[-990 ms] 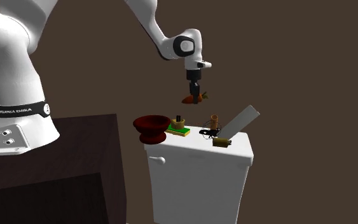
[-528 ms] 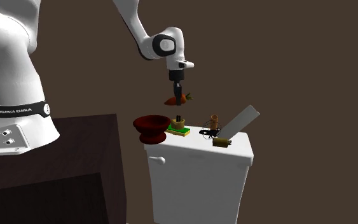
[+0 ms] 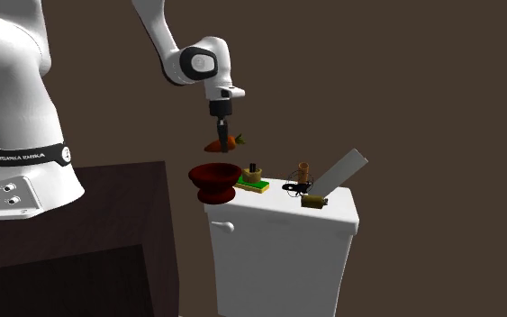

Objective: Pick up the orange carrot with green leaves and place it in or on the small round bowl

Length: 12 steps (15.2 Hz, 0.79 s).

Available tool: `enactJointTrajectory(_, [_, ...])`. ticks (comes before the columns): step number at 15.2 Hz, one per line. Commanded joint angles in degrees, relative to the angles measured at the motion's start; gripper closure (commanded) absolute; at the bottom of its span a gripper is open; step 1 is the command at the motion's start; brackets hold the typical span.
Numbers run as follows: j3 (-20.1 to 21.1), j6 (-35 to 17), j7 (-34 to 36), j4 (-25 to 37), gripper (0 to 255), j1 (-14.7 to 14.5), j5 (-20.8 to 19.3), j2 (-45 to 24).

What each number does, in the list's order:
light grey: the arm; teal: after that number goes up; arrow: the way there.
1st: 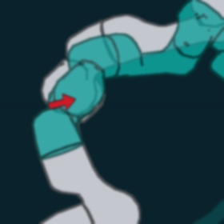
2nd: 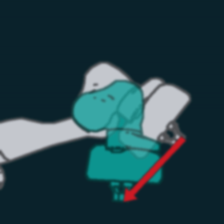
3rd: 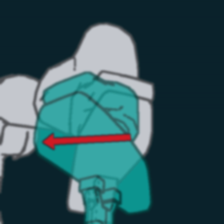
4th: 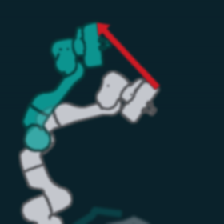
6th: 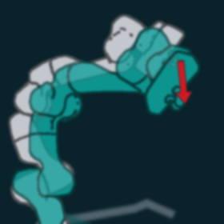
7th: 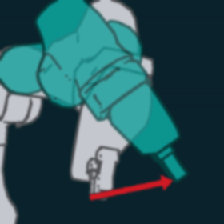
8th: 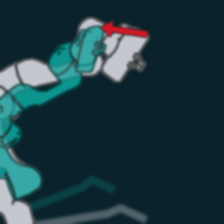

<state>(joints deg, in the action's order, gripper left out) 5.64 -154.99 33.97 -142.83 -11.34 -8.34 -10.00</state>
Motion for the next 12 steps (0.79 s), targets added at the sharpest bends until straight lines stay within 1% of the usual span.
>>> enactJointTrajectory(1, [0.44, -2.26, 1.0, -6.81, 255, -0.45, 0.13, 4.58])
enactJointTrajectory(7, [-0.83, -7.17, 3.54, -6.33, 255, -1.06, -3.05, -0.91])
enactJointTrajectory(12, [-2.6, -11.05, 5.74, -5.49, 255, -2.26, -5.7, -5.66])
